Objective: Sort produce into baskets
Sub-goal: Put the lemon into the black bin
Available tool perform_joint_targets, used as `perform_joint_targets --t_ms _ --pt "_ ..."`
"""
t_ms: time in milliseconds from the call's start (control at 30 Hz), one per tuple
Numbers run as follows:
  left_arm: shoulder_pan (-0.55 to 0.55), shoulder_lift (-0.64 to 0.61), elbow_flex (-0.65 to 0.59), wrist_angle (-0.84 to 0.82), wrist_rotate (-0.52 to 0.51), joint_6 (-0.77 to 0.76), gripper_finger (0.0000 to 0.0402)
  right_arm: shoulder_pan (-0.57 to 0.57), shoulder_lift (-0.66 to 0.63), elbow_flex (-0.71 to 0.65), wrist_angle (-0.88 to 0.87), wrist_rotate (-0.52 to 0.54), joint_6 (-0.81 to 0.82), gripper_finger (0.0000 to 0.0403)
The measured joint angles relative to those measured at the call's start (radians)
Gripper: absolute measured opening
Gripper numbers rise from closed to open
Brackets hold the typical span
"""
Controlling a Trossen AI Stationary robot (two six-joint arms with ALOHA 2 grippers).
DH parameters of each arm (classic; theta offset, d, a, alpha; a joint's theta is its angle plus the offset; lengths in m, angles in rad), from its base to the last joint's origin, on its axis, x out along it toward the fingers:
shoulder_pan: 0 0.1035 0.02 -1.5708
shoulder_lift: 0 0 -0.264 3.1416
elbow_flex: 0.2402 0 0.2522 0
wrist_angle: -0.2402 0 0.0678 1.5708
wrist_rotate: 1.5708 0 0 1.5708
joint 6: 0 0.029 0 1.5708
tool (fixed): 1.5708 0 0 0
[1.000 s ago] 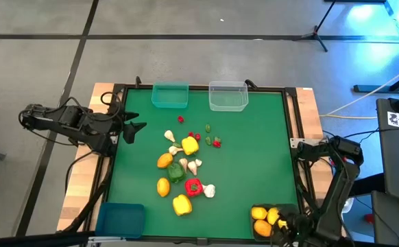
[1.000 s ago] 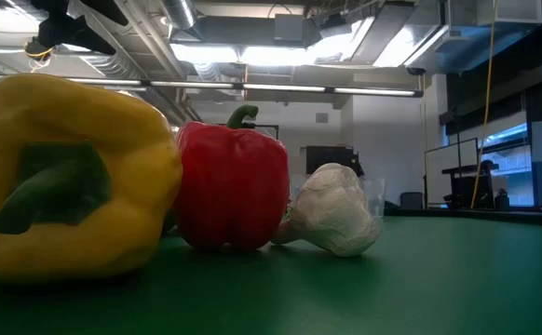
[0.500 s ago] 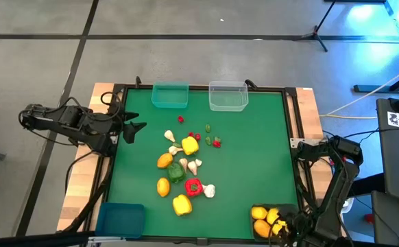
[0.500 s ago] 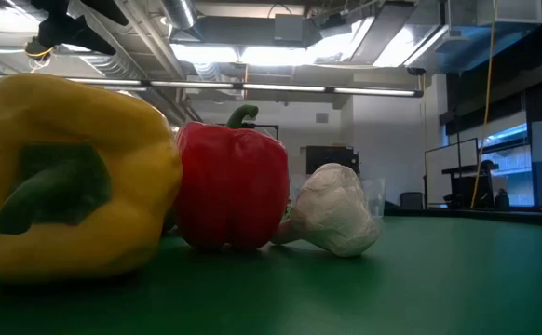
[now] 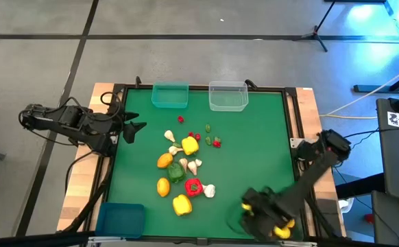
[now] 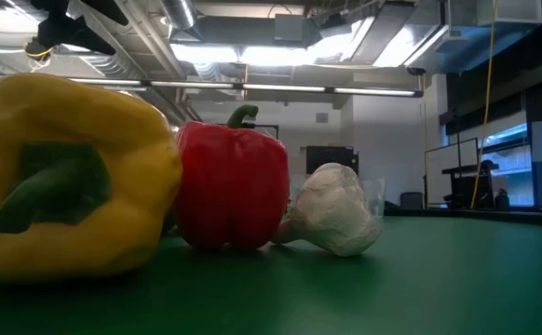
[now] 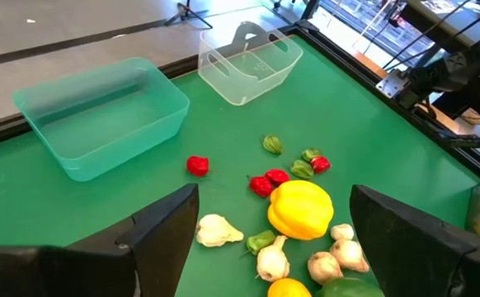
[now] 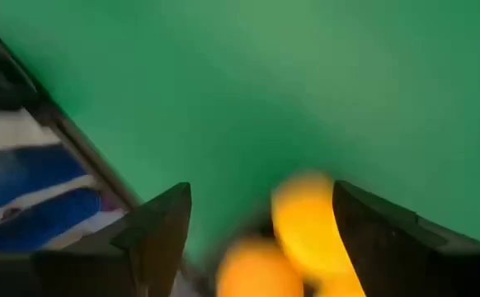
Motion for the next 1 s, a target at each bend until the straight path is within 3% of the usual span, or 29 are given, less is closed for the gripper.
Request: perform_joint_targets --t_ms 267,567,767,1000 --pt "0.000 0.000 0.000 0.000 0.000 0.003 0.0308 -0.331 0.000 0.000 0.158 0.058 -0.399 0.0289" --pt "0.000 0.000 0.000 0.000 0.000 0.001 0.0308 -0.623 0.000 0.000 0.421 0.022 -0.619 0.0289" --pt "0.000 0.000 0.000 -0.001 0.001 0.001 0.0308 -0.630 0.000 0.000 0.636 -0.151 -0.781 0.0289" --pt "0.000 0.000 0.000 -0.001 0.001 0.001 0.0308 -0.520 0.043 0.003 0.812 -0.118 -0.870 0.0289"
